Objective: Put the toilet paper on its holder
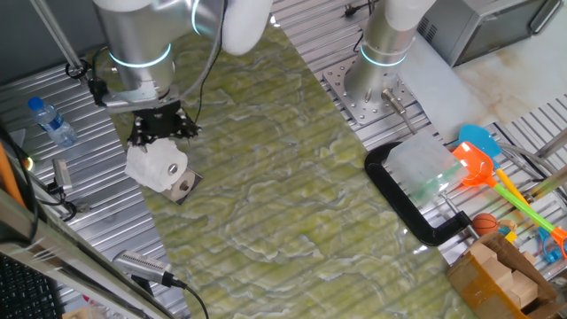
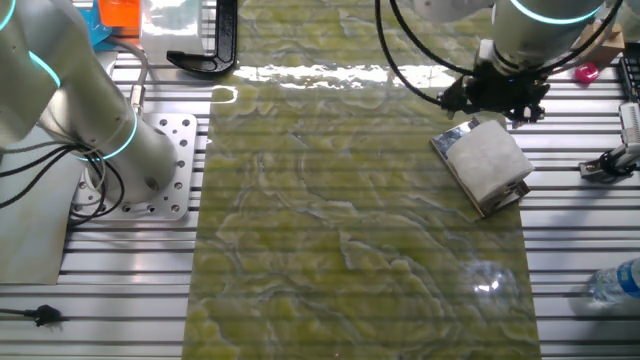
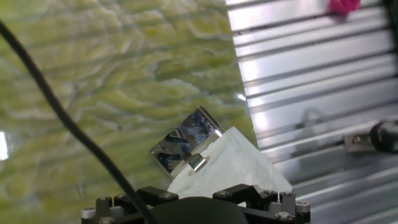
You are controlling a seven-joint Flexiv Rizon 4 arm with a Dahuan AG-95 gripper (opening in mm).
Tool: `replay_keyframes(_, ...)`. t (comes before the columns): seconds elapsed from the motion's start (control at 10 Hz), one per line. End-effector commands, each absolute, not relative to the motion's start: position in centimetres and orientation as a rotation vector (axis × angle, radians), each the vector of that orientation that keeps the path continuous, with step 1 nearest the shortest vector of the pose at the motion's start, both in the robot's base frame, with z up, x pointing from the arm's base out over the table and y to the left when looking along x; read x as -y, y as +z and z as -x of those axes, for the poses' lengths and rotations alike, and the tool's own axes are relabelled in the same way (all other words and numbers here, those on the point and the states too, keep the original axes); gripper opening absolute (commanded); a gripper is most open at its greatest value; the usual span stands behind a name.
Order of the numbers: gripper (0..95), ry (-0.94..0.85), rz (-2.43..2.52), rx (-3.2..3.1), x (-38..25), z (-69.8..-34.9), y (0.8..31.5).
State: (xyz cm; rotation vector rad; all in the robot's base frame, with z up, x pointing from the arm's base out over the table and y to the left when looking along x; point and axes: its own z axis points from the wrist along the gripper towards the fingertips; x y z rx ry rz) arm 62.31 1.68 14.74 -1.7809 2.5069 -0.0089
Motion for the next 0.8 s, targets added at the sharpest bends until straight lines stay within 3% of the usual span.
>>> replay_keyframes(0.1, 76.0, 0.017, 1.513, -2.717, -1.8, -61.5, 14.9)
replay_keyframes(0.8, 76.0, 0.062, 0.778, -3.041, -2.9, -58.9, 14.9)
